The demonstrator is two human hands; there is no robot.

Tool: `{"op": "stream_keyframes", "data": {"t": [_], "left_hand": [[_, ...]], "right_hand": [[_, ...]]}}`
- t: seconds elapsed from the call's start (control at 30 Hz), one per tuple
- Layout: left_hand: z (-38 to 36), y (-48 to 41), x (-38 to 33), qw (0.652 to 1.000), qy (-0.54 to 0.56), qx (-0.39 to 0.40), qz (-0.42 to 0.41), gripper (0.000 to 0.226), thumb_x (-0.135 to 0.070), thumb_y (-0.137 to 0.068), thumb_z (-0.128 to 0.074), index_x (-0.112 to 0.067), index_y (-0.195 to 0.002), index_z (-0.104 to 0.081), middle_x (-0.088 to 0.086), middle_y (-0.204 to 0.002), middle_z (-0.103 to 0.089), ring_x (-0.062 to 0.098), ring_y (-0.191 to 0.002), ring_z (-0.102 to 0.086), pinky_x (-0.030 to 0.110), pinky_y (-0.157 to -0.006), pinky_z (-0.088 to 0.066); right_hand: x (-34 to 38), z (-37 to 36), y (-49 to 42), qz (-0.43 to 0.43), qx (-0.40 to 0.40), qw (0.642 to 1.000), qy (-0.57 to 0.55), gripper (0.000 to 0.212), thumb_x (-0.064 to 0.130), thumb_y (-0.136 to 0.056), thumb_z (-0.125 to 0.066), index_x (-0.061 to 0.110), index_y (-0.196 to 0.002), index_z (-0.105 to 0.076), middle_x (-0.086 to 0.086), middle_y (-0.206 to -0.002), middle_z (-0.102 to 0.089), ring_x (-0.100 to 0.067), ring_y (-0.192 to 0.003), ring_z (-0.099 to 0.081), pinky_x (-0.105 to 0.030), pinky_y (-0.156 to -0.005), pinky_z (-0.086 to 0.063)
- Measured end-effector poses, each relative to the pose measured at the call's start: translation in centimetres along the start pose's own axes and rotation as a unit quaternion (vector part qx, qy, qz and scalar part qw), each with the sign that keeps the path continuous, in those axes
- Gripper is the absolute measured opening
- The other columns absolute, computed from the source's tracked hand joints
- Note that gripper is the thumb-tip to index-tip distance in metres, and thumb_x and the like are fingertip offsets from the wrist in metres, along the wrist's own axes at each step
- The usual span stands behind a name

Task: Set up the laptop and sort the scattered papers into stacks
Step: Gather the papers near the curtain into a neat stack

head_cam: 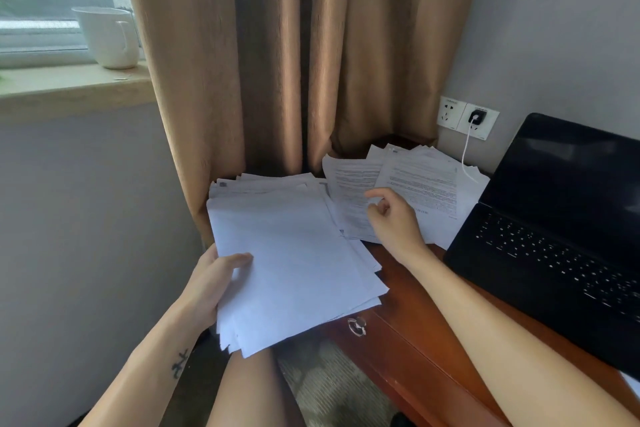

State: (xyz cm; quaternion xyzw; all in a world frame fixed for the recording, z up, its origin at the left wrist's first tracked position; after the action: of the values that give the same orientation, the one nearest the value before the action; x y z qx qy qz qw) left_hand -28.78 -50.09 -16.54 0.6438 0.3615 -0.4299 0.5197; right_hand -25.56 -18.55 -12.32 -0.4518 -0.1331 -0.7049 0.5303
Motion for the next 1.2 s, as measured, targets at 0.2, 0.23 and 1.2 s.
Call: {"op": "stream_keyframes", "data": {"t": [0.2,0.23,1.2], "left_hand": [[1.2,-0.2,-0.1,1.000,0.004,-0.008,0.001,0.030,-0.004,-0.096,-0.062,-0.021,-0.122,-0.065,0.010,-0.108,-0.079,0.038,-0.095,-0.077,0.055,-0.090,-0.059],[1.4,-0.2,-0.1,1.000,0.003,-0.009,0.002,0.031,-0.004,-0.096,-0.062,-0.020,-0.122,-0.065,0.010,-0.108,-0.079,0.038,-0.095,-0.076,0.056,-0.091,-0.059],[-3.5,0.5,-0.5,0.999,0.022,0.045,-0.012,0.021,-0.021,-0.104,-0.062,-0.020,-0.125,-0.065,0.006,-0.113,-0.079,0.033,-0.103,-0.076,0.057,-0.100,-0.056]], "right_hand": [[-1.9,0.6,-0.5,0.002,0.247,0.955,0.166,0.076,0.032,-0.088,-0.066,0.040,-0.155,-0.029,0.017,-0.155,-0.026,-0.010,-0.143,-0.018,-0.034,-0.121,-0.017],[-2.1,0.5,-0.5,-0.005,0.265,0.947,0.181,0.081,0.036,-0.085,-0.066,0.042,-0.156,-0.026,0.019,-0.159,-0.021,-0.012,-0.146,-0.015,-0.037,-0.122,-0.016],[3.8,1.0,5.9,-0.009,0.231,0.970,-0.076,0.019,0.040,-0.093,-0.068,0.022,-0.093,-0.075,0.020,-0.086,-0.074,0.003,-0.082,-0.067,-0.014,-0.077,-0.051]]}}
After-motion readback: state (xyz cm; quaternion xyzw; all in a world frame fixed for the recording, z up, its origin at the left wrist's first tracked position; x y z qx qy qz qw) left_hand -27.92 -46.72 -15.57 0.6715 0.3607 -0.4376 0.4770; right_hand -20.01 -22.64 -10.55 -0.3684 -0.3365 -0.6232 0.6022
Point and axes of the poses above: each hand's wrist, its own y-axis away from the middle knuckle, its own z-axis out of the back of the hand, x = y × z, the point moved 2 cm from there along -y, towards the middle knuckle
